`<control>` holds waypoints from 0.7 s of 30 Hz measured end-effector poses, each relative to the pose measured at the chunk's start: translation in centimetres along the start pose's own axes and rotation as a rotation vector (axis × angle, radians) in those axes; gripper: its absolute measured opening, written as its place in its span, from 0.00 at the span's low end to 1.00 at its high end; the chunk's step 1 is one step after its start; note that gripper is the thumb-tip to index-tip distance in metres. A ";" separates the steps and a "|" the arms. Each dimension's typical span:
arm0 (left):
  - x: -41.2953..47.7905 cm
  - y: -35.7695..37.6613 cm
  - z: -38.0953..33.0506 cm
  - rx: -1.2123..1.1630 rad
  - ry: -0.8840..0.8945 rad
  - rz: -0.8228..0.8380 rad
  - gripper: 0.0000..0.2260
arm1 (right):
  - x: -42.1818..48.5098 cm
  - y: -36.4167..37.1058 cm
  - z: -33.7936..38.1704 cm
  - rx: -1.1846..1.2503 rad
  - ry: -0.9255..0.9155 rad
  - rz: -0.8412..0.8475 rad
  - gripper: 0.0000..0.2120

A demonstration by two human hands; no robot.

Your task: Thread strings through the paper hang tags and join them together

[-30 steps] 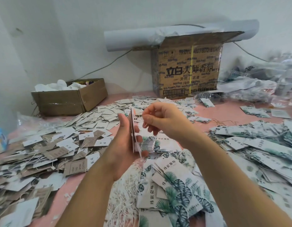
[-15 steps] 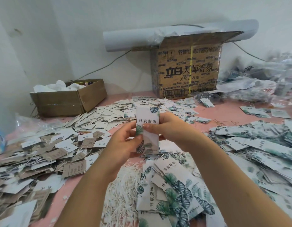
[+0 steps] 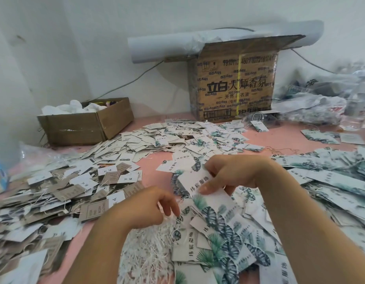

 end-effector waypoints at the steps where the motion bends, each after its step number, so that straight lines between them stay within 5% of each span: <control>1: 0.0 0.1 0.3 0.028 -0.011 0.011 0.22 | 0.1 0.2 -0.4 -0.056 0.020 0.008 0.04; 7: 0.1 -0.2 1.2 0.121 -0.016 0.003 0.13 | 0.9 1.3 -2.9 -0.444 0.170 0.039 0.20; 21: -0.4 0.8 0.9 0.186 -0.015 0.081 0.05 | 1.5 -0.4 -2.5 -0.851 0.094 -0.086 0.21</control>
Point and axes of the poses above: each hand's wrist, its own x-axis towards the middle knuckle, its own y-axis out of the palm, z = x × y, the point moved 9 cm from there along x, towards the middle knuckle, and after that the axes turned 14 degrees about -z, right-handed, at the moved point
